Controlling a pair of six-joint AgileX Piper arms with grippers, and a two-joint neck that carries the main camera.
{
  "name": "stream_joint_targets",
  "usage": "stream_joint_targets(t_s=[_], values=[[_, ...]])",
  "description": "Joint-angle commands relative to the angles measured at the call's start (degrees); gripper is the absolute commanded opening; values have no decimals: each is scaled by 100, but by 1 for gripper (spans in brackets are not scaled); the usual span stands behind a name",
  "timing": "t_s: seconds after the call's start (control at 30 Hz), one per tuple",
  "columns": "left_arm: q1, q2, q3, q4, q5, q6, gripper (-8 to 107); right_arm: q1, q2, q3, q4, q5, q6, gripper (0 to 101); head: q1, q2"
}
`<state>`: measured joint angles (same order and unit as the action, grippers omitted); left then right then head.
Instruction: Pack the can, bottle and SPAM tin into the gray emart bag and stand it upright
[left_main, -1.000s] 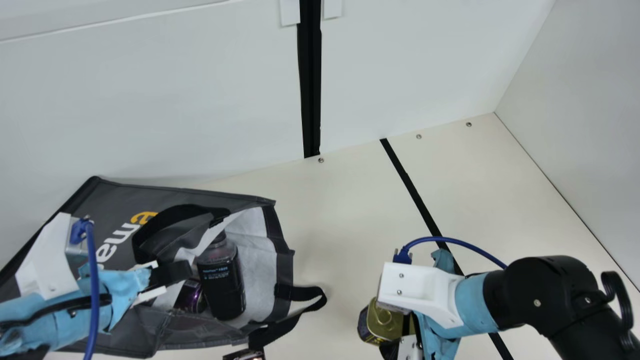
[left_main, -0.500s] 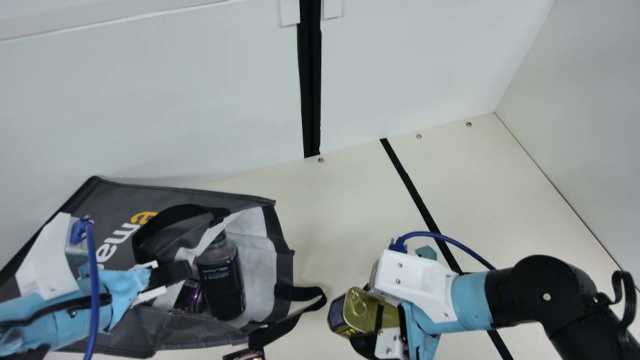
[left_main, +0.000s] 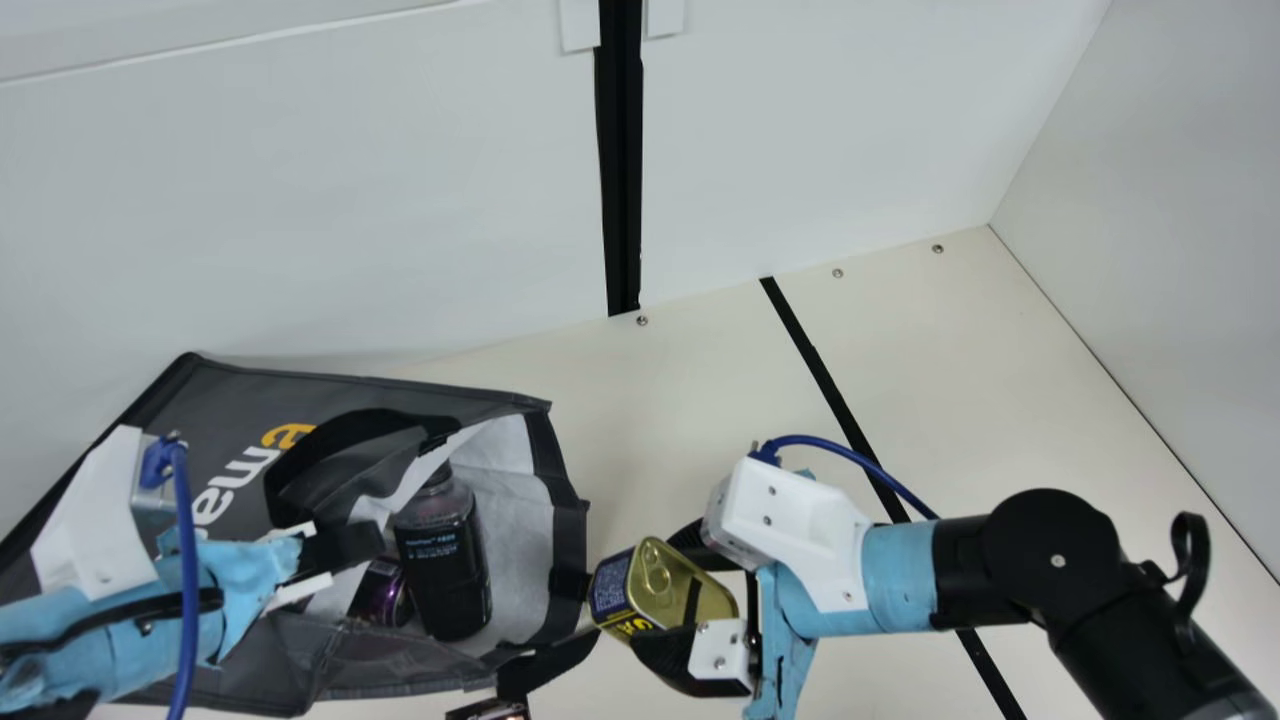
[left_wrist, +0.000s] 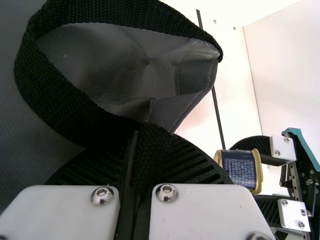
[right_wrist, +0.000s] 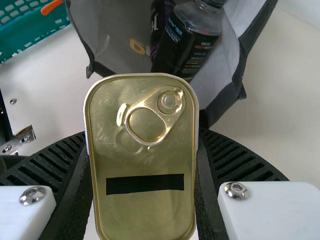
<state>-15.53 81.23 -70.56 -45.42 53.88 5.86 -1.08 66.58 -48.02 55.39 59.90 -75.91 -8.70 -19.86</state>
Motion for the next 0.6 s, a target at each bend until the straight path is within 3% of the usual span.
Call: stream_joint_targets(t_s=[0.0, 0.57], values=[[0, 0, 0, 0, 0, 0, -8, 94, 55, -2, 131, -117, -36, 0, -130, -14], [0, 0, 0, 0, 0, 0, -8, 959, 1008, -293, 671, -1005, -296, 0, -130, -14]])
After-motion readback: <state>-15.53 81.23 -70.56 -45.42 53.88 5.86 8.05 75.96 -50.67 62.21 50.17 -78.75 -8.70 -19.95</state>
